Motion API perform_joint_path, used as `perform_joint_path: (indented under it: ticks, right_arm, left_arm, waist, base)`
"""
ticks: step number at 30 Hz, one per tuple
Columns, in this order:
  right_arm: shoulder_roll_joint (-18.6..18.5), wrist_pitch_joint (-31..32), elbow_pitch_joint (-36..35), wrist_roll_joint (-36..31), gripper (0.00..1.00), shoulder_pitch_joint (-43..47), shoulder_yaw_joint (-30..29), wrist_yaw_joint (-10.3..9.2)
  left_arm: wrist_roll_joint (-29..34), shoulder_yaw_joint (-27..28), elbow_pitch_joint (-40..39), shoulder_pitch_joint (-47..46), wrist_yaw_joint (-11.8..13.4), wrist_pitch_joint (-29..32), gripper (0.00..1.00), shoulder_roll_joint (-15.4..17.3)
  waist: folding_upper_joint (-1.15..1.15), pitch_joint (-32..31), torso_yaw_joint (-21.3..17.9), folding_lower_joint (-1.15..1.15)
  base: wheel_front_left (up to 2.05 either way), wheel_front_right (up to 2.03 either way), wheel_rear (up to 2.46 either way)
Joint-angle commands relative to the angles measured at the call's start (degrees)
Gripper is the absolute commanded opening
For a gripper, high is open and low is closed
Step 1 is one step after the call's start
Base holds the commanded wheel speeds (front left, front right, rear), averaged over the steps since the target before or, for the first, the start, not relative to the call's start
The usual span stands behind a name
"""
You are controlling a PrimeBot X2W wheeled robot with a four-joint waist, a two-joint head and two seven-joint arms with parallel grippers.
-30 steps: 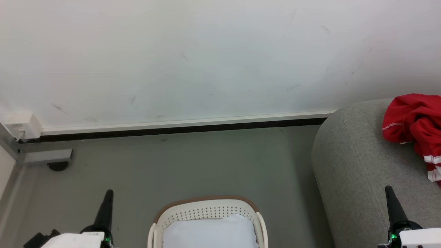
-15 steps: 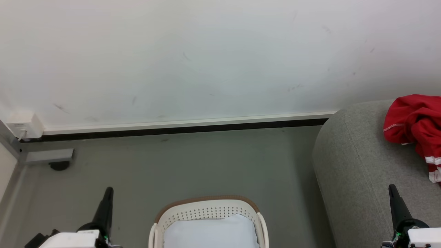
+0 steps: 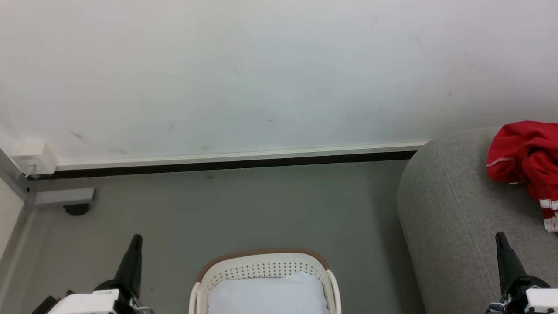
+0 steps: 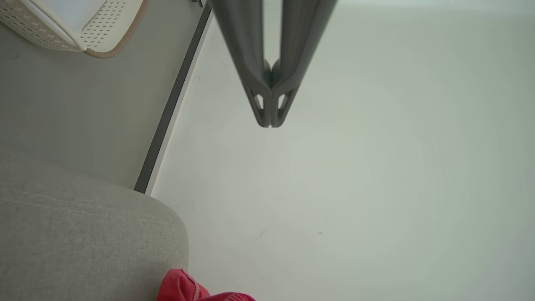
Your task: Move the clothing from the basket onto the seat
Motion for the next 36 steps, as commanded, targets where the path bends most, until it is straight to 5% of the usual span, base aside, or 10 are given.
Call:
perform_joint_path:
  ticks: [1, 36]
  right_arm:
    - [-0.08, 0.37, -0.23, 0.84, 0.0, -0.66, -0.32, -0.12]
    - [0.29, 0.64, -0.15, 0.06, 0.0, -0.7, -0.74, -0.12]
  left_arm:
    - [-1.47, 0.25, -0.2, -0.59, 0.08, 0.31, 0.0, 0.09]
    - [-1.29, 0.21, -0.19, -0.55, 0.08, 0.27, 0.0, 0.1]
  waist:
    - [0.0, -0.01, 0.02, 0.0]
    - [0.0, -0.01, 0.03, 0.0]
  base:
    - [0.0, 0.0, 0.0]
    - [0.0, 0.0, 0.0]
